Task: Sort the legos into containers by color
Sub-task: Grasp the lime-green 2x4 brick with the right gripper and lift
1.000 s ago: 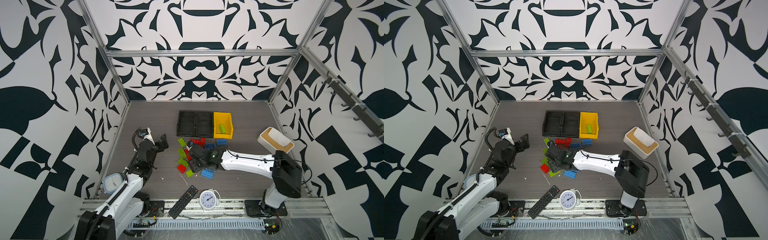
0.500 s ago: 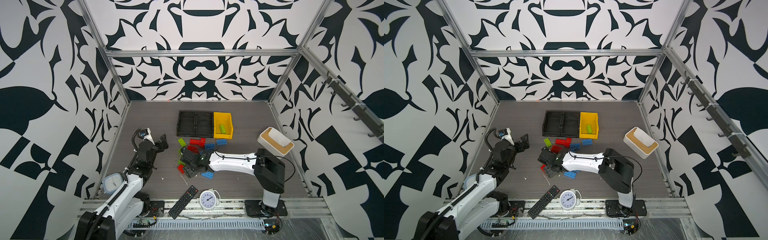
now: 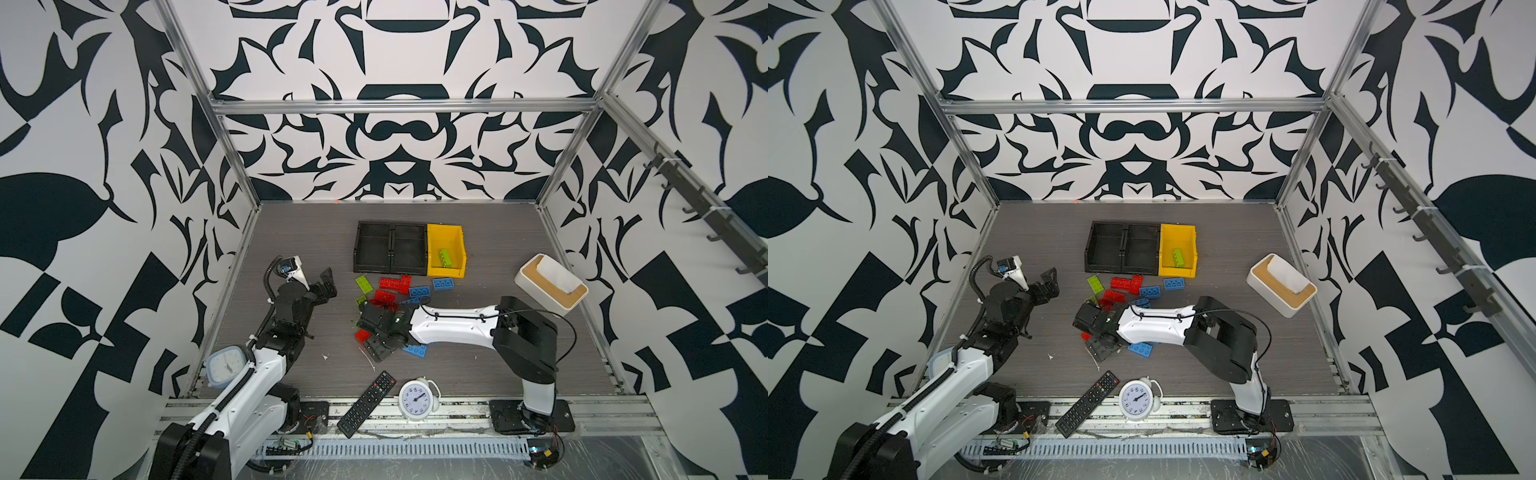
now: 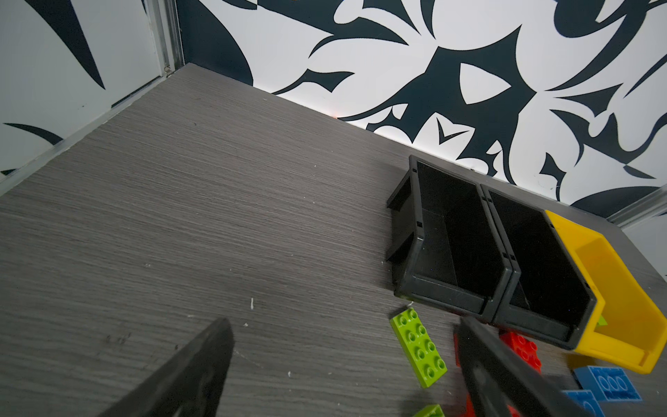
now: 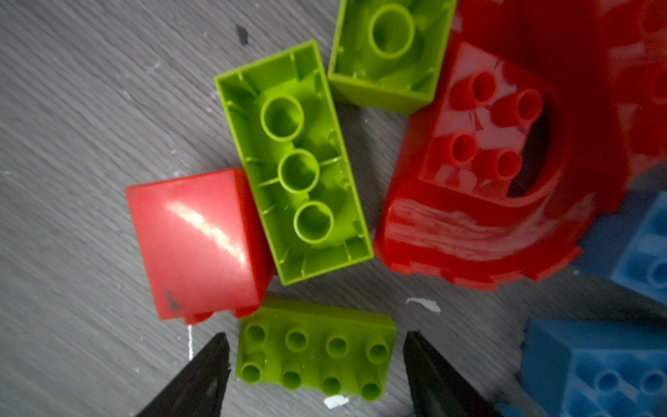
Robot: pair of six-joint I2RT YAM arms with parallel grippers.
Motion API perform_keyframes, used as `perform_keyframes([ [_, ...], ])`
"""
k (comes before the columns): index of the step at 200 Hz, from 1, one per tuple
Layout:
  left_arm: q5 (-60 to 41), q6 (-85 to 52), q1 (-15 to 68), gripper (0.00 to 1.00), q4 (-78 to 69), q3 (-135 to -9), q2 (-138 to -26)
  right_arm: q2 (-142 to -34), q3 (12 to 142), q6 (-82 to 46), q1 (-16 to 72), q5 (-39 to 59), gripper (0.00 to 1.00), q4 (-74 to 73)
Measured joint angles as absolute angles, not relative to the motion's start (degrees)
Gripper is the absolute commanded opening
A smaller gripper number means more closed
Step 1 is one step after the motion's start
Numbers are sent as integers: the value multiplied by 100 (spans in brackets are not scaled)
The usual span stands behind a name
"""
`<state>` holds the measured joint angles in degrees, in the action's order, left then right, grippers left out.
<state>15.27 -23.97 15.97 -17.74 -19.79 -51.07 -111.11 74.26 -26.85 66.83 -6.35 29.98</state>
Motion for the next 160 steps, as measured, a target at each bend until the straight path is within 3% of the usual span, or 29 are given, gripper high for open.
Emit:
perform_keyframes([
  [160, 1520, -2357, 1597, 99, -1774, -1979, -5107, -11450, 7813, -2650, 6683, -523, 75, 3238],
])
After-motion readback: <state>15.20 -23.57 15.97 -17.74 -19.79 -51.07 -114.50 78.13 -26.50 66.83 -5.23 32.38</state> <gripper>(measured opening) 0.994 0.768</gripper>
